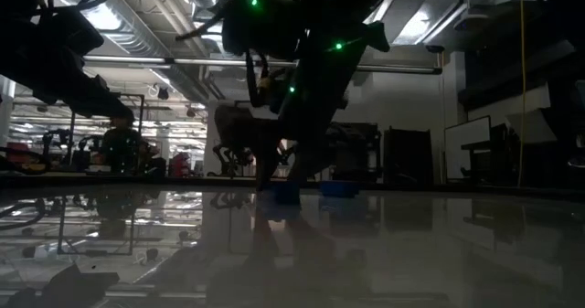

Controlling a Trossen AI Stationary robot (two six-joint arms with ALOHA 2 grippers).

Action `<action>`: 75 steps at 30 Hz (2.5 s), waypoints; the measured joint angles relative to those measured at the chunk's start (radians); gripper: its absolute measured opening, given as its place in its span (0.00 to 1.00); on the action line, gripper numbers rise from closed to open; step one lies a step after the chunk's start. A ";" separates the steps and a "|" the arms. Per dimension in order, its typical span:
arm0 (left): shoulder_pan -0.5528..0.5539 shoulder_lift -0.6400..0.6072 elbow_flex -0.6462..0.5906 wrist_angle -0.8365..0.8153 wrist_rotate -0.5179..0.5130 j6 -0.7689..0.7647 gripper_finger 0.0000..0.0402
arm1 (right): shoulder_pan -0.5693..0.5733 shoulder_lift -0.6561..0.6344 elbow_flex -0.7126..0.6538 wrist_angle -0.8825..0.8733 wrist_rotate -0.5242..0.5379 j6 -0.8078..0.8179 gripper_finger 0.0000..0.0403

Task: Sort blocks by size
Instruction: Put the large blue game piece into the blue bin

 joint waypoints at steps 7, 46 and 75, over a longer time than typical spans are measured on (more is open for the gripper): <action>0.000 0.000 0.000 0.000 0.000 0.000 0.45 | 0.000 0.016 0.007 -0.027 -0.001 0.053 0.47; 0.000 -0.002 0.000 0.000 0.000 0.000 0.45 | 0.328 -0.165 0.392 -0.980 0.036 0.252 0.35; 0.000 0.000 0.000 0.000 0.000 0.000 0.45 | 0.774 -0.610 -0.144 -0.975 -0.425 0.777 0.47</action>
